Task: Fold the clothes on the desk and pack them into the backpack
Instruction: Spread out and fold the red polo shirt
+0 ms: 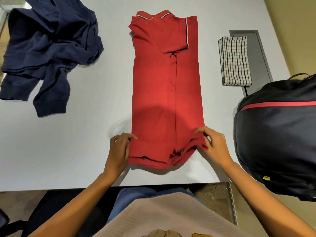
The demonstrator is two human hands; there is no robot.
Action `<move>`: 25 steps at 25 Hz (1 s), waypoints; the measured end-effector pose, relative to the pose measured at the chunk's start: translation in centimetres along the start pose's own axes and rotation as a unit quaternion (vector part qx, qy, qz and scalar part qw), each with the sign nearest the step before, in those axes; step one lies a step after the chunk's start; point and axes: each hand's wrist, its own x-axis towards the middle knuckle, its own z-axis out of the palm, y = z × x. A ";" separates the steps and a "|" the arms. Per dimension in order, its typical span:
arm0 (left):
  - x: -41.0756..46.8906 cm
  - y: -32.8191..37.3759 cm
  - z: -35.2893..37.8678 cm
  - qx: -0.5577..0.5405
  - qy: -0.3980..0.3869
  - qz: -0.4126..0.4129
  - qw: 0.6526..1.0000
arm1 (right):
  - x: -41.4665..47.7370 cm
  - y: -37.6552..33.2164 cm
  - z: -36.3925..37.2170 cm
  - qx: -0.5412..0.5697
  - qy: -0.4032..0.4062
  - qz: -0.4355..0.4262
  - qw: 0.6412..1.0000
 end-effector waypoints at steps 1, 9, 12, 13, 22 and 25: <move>1.3 1.2 -0.6 -0.033 0.030 -0.015 0.999 | 1.6 -1.0 0.0 0.032 0.029 0.021 0.999; 15.8 -0.2 0.8 -0.037 0.038 -0.373 0.926 | 13.4 1.1 1.0 0.110 0.164 0.324 0.925; 14.4 0.1 1.3 -0.020 0.049 -0.339 0.939 | 12.1 0.6 1.7 0.067 0.163 0.310 0.934; 13.7 0.1 1.4 -0.016 0.059 -0.328 0.943 | 11.3 0.3 2.0 0.053 0.167 0.305 0.936; 5.8 -0.2 -0.1 -0.047 0.057 -0.311 0.948 | 3.4 -1.8 4.3 -0.003 0.172 0.330 0.928; 6.8 -0.3 -0.3 -0.045 0.055 -0.293 0.953 | 4.5 -1.8 4.0 0.021 0.181 0.342 0.922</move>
